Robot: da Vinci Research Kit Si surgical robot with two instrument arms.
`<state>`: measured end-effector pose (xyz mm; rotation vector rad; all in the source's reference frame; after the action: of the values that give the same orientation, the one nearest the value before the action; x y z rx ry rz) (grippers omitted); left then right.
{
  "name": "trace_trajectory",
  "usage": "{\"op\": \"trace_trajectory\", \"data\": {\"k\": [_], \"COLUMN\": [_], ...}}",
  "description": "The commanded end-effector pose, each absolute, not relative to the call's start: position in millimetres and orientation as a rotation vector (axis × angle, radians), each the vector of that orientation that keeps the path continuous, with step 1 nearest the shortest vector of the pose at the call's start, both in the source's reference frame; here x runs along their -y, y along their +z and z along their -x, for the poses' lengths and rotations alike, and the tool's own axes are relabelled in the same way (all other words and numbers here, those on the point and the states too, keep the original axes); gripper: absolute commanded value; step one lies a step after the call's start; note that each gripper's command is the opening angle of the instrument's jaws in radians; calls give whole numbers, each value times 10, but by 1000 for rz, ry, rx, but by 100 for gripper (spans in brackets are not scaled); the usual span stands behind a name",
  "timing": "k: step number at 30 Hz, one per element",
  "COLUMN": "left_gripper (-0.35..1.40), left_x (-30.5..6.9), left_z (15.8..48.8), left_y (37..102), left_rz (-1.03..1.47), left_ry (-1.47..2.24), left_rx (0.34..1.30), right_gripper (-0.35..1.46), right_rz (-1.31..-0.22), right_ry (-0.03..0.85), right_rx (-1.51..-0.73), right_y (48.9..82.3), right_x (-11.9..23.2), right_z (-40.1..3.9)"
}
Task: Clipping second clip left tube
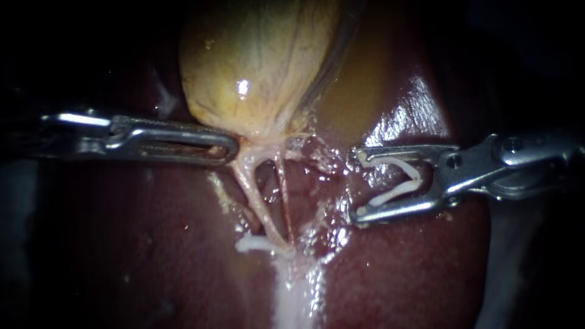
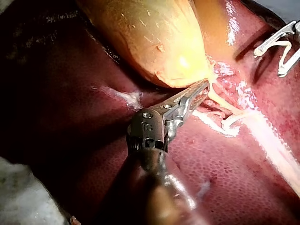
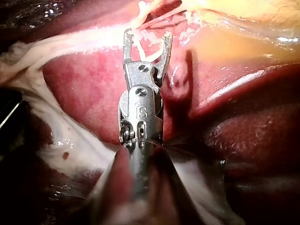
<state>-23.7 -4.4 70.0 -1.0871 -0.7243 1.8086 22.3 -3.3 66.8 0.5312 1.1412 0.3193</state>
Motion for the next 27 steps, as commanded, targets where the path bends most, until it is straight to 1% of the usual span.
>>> {"op": "trace_trajectory", "data": {"k": [1, 14, 27], "left_gripper": [-35, -35, -35], "left_x": [45, 47, 44], "left_z": [239, 246, 249], "left_y": [696, 690, 694], "left_rz": [1099, 1117, 1114], "left_ry": [1796, 1782, 1778], "left_rx": [727, 725, 727], "right_gripper": [50, 50, 50], "right_rz": [-531, -530, -561], "right_ry": [319, 321, 313], "right_rx": [-1141, -1141, -1146], "right_y": [668, 668, 697], "right_x": [33, 36, 65], "right_z": [-223, -233, -289]}}
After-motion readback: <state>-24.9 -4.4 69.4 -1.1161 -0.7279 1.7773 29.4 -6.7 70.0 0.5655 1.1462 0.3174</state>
